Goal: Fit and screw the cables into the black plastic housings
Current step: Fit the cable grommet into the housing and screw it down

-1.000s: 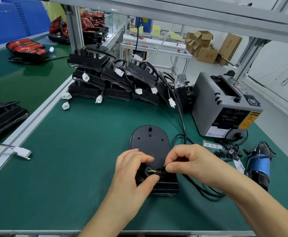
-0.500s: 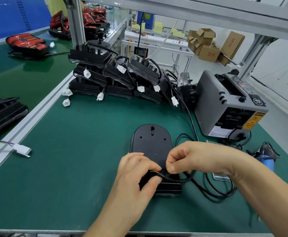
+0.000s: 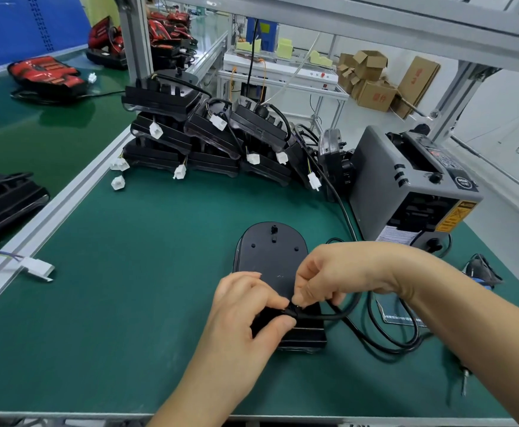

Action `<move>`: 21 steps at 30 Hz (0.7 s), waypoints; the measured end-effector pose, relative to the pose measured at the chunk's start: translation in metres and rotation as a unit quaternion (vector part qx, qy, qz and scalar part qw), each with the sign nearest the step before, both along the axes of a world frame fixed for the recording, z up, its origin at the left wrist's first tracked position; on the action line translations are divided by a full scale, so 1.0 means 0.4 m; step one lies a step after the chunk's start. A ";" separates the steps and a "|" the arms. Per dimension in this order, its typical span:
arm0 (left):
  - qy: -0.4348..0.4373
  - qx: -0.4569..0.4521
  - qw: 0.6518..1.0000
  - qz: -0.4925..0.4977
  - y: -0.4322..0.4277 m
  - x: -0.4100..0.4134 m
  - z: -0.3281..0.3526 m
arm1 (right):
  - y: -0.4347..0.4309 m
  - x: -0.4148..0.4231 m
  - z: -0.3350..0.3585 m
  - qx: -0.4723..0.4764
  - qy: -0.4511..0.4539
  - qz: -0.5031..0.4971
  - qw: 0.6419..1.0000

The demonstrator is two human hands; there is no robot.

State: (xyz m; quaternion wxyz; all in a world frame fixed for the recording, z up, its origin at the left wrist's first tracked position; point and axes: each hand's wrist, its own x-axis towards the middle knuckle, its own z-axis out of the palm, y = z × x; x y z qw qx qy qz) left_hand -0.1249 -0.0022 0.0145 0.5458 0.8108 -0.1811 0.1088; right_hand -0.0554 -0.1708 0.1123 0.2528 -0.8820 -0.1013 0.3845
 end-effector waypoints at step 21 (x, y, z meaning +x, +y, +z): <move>-0.017 0.060 0.996 0.069 -0.028 -0.010 0.016 | 0.011 0.007 0.003 0.015 0.034 -0.020 0.999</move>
